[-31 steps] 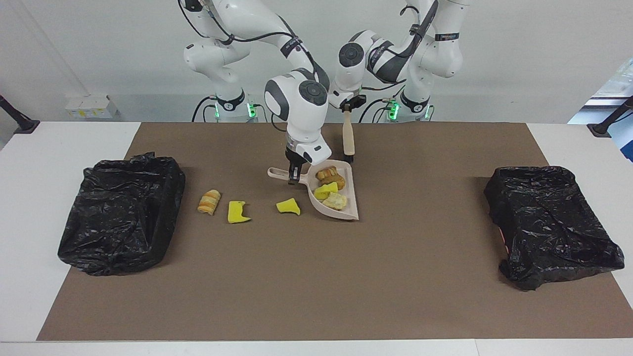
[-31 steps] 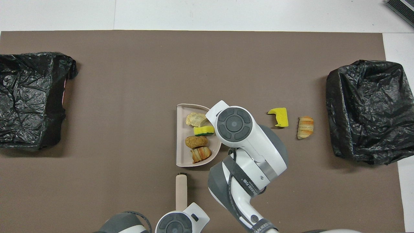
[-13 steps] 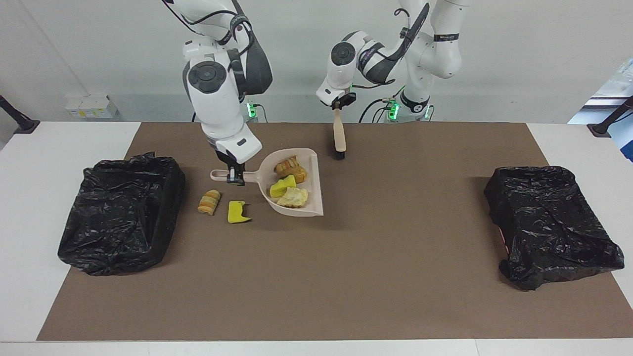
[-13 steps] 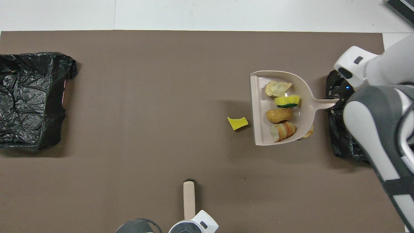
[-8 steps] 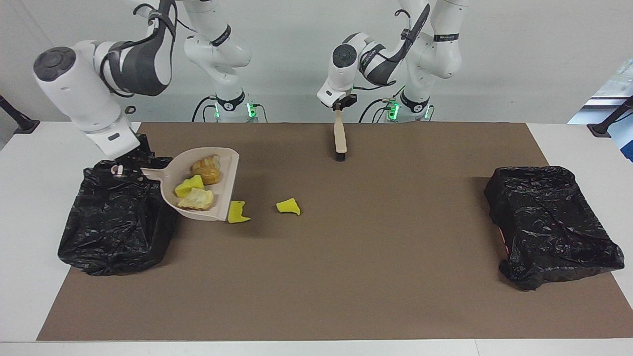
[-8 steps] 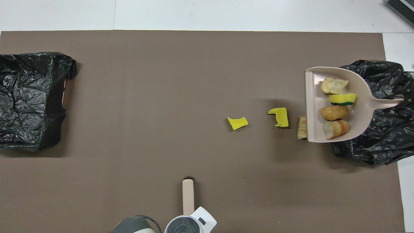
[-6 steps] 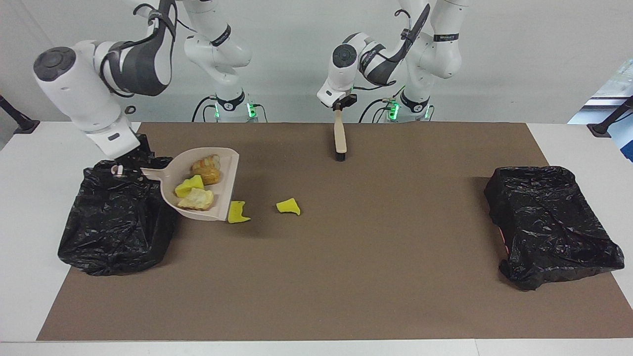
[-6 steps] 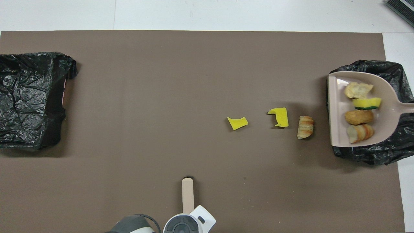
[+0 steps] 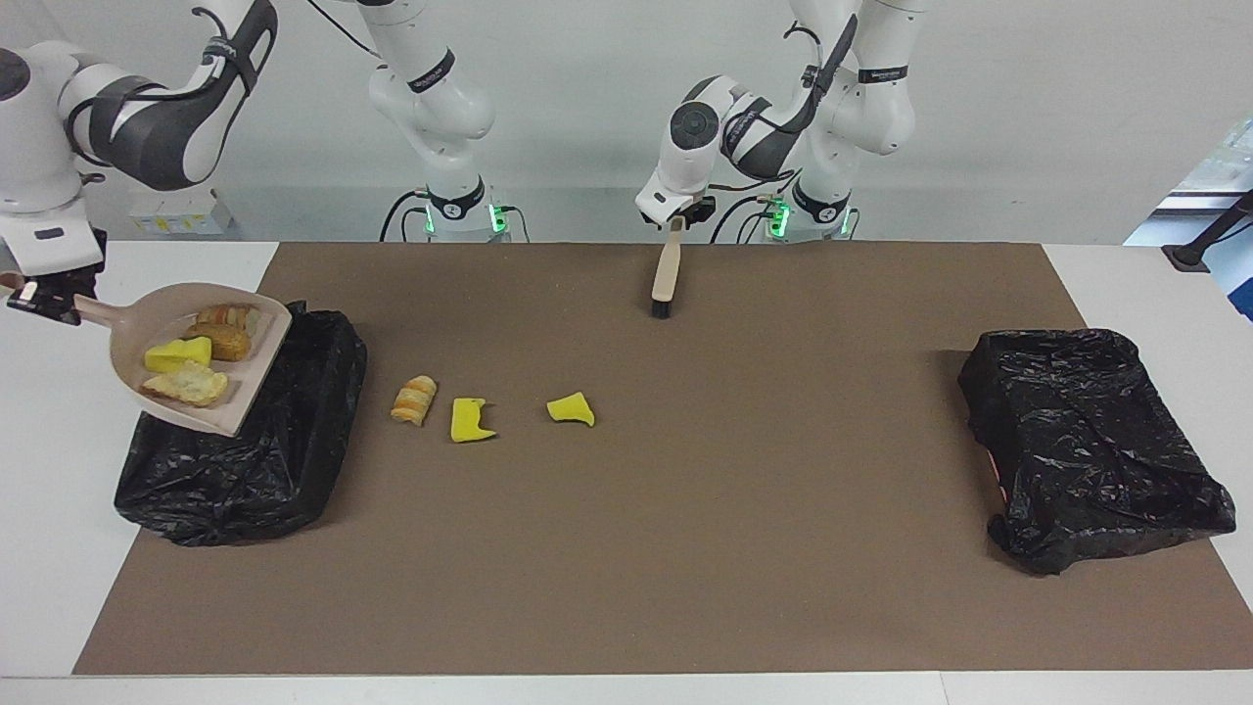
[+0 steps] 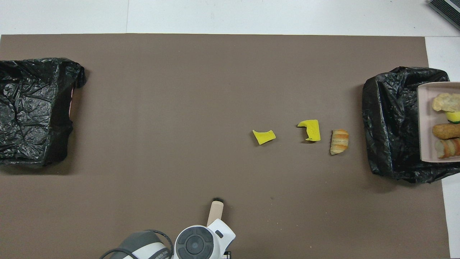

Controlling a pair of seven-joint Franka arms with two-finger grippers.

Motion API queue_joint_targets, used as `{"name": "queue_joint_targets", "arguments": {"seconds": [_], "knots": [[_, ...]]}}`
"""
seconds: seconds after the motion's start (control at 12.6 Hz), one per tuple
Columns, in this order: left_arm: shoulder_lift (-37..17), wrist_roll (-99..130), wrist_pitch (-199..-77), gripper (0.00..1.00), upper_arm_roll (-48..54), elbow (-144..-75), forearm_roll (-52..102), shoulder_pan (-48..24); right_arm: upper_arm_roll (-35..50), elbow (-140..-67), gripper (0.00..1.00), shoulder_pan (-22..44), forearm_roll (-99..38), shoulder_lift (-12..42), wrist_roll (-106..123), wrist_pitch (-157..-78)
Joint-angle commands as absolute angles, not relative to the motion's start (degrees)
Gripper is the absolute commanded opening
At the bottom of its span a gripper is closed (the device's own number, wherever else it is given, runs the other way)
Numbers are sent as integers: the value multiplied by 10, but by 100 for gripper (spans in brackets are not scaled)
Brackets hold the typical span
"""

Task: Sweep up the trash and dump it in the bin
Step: 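Carry the loaded dustpan with the right gripper to the far black bag, then tip the dustpan over the black bag with the right gripper to dump trash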

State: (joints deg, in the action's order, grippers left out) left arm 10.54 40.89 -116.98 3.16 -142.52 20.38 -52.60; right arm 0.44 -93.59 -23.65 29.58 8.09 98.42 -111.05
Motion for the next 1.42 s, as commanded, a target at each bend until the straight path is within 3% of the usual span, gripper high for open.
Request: {"name": "queue_joint_targets", "arguments": {"seconds": [0.0, 0.16, 0.4, 0.87, 1.34], "knots": [[78, 367, -1170, 100, 34, -1384, 173, -478, 12, -952, 0, -238, 385, 74, 939, -1121], [75, 332, -1160, 100, 33, -1348, 151, -440, 13, -992, 0, -234, 438, 51, 900, -1128], [74, 262, -1154, 100, 33, -1304, 86, -367, 14, -1099, 0, -234, 552, 4, 817, -1206], [75, 86, -1026, 100, 31, -1133, 22, -187, 21, -1061, 0, -221, 604, 1, 859, -1208], [47, 11, -857, 100, 29, -942, 1, -111, 39, -1034, 0, -201, 635, -14, 907, -1208]]}}
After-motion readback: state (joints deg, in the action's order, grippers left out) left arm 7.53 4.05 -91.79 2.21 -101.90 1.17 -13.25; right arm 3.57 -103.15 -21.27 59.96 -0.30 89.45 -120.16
